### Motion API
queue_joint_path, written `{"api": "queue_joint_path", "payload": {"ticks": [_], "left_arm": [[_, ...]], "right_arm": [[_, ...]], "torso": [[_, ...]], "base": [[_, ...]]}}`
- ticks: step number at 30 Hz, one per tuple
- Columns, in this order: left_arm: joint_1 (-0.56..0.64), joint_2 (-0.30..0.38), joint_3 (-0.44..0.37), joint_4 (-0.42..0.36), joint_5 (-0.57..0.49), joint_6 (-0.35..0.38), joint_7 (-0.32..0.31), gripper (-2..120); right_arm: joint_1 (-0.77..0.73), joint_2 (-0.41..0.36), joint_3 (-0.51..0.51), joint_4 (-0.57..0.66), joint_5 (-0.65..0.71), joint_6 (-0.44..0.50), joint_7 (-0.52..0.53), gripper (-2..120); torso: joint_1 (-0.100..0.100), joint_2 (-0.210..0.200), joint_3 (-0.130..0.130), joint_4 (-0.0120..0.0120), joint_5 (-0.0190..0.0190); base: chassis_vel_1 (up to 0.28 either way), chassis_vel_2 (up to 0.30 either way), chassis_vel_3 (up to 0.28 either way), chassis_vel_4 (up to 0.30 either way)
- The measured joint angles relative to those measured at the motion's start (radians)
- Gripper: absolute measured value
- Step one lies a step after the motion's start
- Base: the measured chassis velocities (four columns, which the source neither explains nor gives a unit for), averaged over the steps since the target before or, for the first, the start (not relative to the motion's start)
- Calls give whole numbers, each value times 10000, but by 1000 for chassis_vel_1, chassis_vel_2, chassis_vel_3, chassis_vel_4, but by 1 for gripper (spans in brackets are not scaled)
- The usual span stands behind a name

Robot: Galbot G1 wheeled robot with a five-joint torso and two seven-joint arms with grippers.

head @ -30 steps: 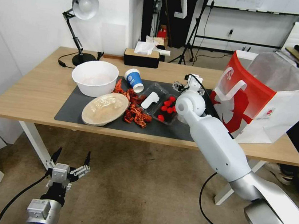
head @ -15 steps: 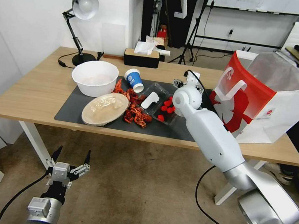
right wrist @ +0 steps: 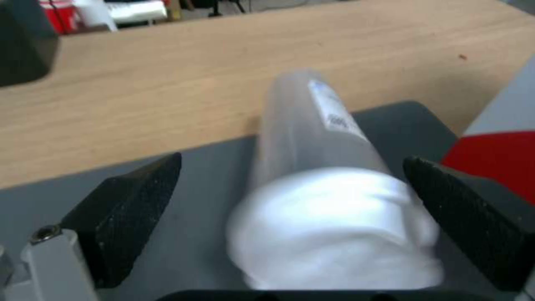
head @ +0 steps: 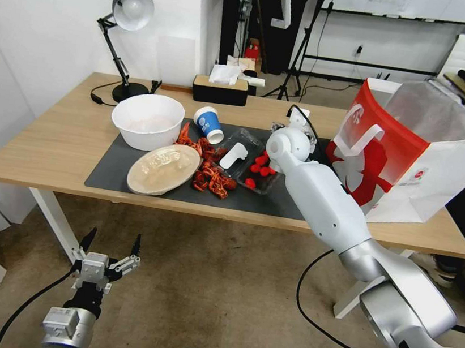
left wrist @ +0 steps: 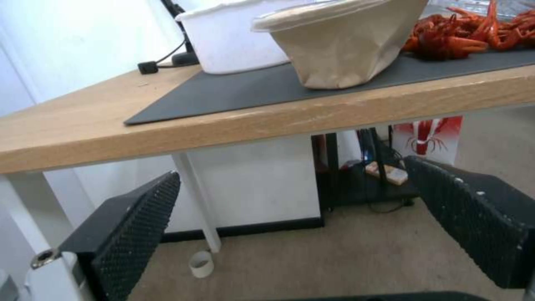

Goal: Pick up the trash from the table and place it into the takeout bag.

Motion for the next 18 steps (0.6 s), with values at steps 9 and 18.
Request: {"api": "queue_joint_path", "payload": {"ticks": [9, 18], "left_arm": [[-5, 5, 18, -2, 3, -1, 0, 100], [-34, 19, 17, -2, 3, -1, 0, 100]], "right_arm": [[-75, -10, 198, -343, -97, 25, -3, 100], [-131, -35, 232, -408, -108, 54, -35, 100]], "torso": [[1, 0, 0, 1, -1], [0, 0, 0, 0, -1]], "base": [[0, 0, 0, 0], [0, 0, 0, 0]]}}
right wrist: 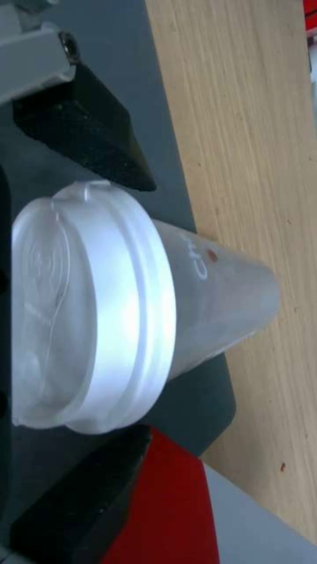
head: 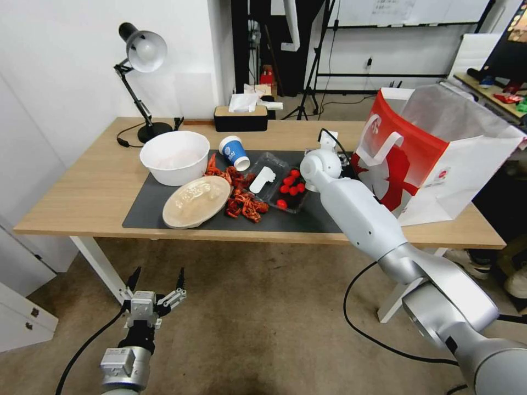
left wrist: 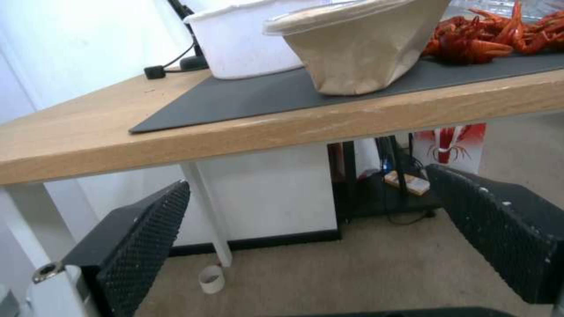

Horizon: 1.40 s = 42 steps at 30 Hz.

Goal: Pick up the trash from the table and place it into the takeout bag.

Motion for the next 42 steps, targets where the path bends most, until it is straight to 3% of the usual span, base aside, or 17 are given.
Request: {"api": "queue_joint_path", "payload": {"ticks": [25, 31, 42], "left_arm": [[-32, 12, 4, 17, -11, 2, -11, 100], [10, -6, 5, 11, -10, -4, -19, 100], [6, -5, 19, -22, -8, -16, -20, 100]], "right_arm": [[-324, 11, 125, 141, 112, 41, 53, 100], [-363, -34, 127, 215, 116, 191, 16, 82], [-474, -344, 54, 886, -25, 350, -43, 76]], "torso": [[0, 0, 0, 0, 0], [0, 0, 0, 1, 0], [1, 0, 0, 1, 0]], "base": [[0, 0, 0, 0], [0, 0, 0, 0], [0, 0, 0, 0]]}}
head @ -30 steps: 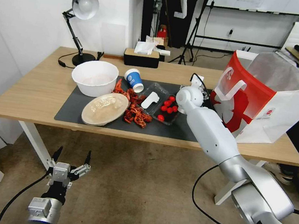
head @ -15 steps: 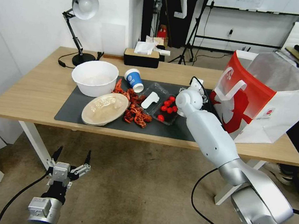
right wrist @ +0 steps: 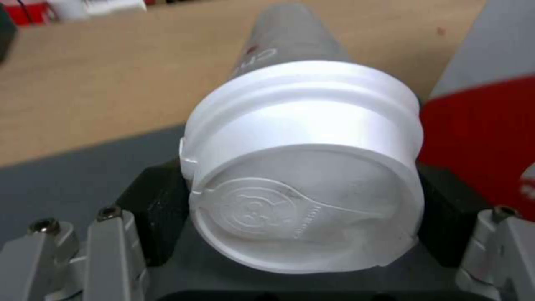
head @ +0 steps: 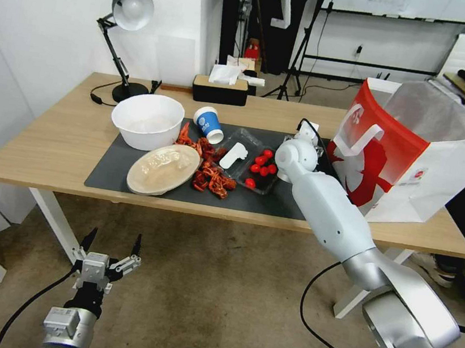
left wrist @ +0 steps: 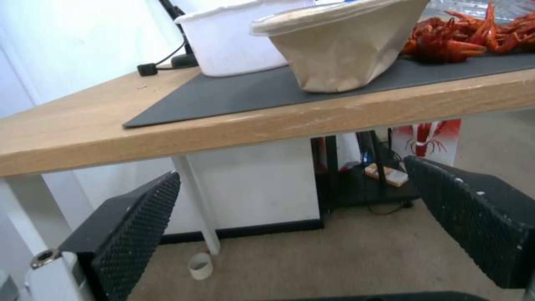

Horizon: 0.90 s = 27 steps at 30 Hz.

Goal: Pick up the trash from the table and place it into the takeout bag.

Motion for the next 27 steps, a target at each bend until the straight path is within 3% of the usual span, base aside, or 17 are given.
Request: {"api": "queue_joint_path", "payload": {"ticks": [8, 10, 11, 13, 17, 25, 27], "left_arm": [[16, 27, -38, -51, -1, -7, -10, 100], [22, 25, -53, -87, -2, -8, -17, 100], [22, 25, -53, -87, -2, -8, -17, 100], [51, 1, -82, -125, -1, -9, -22, 100], [132, -27, -127, -152, 0, -10, -28, 100], [218, -49, -190, -189, 5, -17, -41, 100], [221, -90, -185, -188, 30, -17, -50, 100]], "right_arm": [[-528, -926, -341, 2087, -530, 208, -313, 76], [-861, -1404, -513, 3341, -639, 223, -584, 76], [-861, -1404, -513, 3341, -639, 223, -584, 76], [-1304, -1936, -690, 4852, -653, 236, -780, 76], [-1899, -2416, -729, 6096, -647, 225, -765, 76], [-2798, -2990, -574, 7342, -740, 258, -1027, 76], [-3412, -3349, -195, 7817, -1439, 645, -1846, 76]], "torso": [[-1, 0, -1, 0, 1], [0, 0, -1, -3, 2], [0, 0, -1, -3, 2], [-1, 2, -2, 0, -1], [-2, 2, -2, -2, -1], [-2, 3, -2, 1, -1], [-1, 2, -2, -1, 2]], "base": [[0, 0, 0, 0], [0, 0, 0, 0], [0, 0, 0, 0], [0, 0, 0, 0], [0, 0, 0, 0], [0, 0, 0, 0], [0, 0, 0, 0]]}}
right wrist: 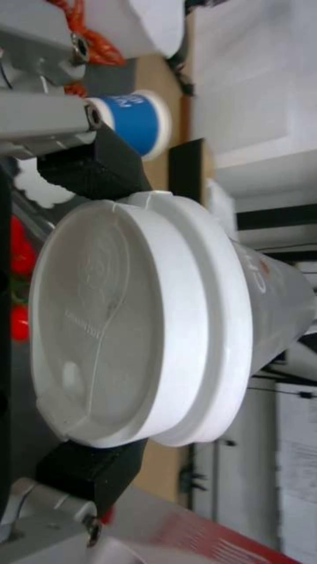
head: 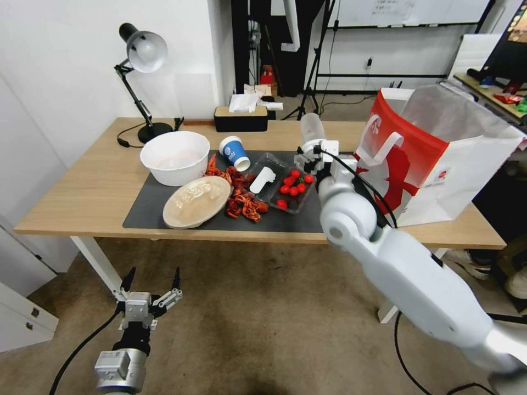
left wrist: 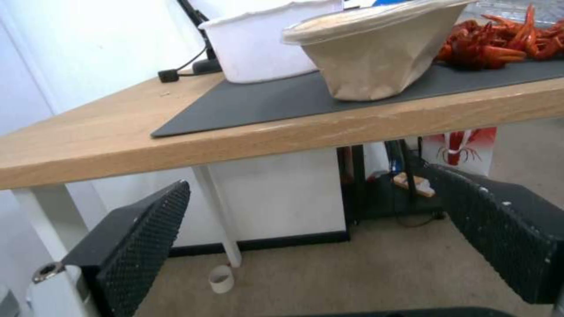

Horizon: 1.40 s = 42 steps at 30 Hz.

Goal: Pick up the trash from the table and place it into the takeout bag.

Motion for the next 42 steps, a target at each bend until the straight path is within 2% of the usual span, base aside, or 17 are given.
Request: {"api": "queue_joint_path", "payload": {"ticks": [3, 4, 7, 8, 13, 17, 20, 29, 31, 32, 34, 37, 42], "left_arm": [[-7, -28, 16, 6, 14, 1, -1, 100], [-15, -53, 33, 14, 32, 5, -2, 100], [-47, -76, 56, 42, 47, 10, -3, 100], [-77, -76, 61, 85, 47, 10, -5, 100], [-100, -60, 87, 111, 42, 2, -7, 100], [-103, -57, 109, 111, 36, -2, -8, 100], [-57, -40, 128, 108, 35, -30, -8, 100], [13, -14, 141, 33, 33, -50, -4, 100], [33, -11, 145, -7, 32, -50, -2, 100], [33, -11, 145, -7, 32, -50, -2, 100], [65, -11, 147, -41, 31, -50, -1, 100], [94, -4, 143, -58, 32, -50, 0, 100], [146, -12, 142, -103, 33, -56, 2, 100]], "right_arm": [[-278, -117, 307, 143, -454, 256, -467, 76], [-546, -237, 684, 303, -1005, 766, -945, 76], [-836, -464, 1325, 642, -1468, 1290, -1482, 76], [-914, -754, 2007, 1002, -1557, 1479, -1450, 76], [-793, -1470, 3002, 1064, -1391, 1337, -1056, 76], [-727, -1809, 3278, 780, -1269, 1205, -830, 76], [-635, -2101, 3589, 492, -832, 883, -156, 76], [-651, -2228, 3885, 187, -237, 552, 811, 76], [-724, -2237, 3916, 183, -186, 544, 821, 84], [-724, -2237, 3916, 183, -186, 544, 821, 84], [-770, -2223, 3937, 177, -185, 544, 837, 93], [-774, -2219, 3963, 176, -185, 544, 845, 100], [-767, -2222, 3963, 195, -185, 544, 847, 100]], "torso": [[0, 0, 0, -2, -2], [0, 0, 1, -2, 2], [1, -1, 1, 0, 1], [2, 0, 1, 0, -5], [1, 0, 1, -1, -3], [2, -2, 2, 1, 2], [2, -3, 2, 0, -1], [1, -3, 1, 1, -2], [2, -3, 2, 1, -3], [2, -3, 2, 1, -3], [2, -3, 1, 1, -2], [2, -3, 2, 0, -3], [1, -3, 1, 0, -3]], "base": [[0, 0, 0, 0], [0, 0, 0, 0], [0, 0, 0, 0], [0, 0, 0, 0], [0, 0, 0, 0], [0, 0, 0, 0], [0, 0, 0, 0], [0, 0, 0, 0], [0, 0, 0, 0], [0, 0, 0, 0], [0, 0, 0, 0], [0, 0, 0, 0], [0, 0, 0, 0]]}}
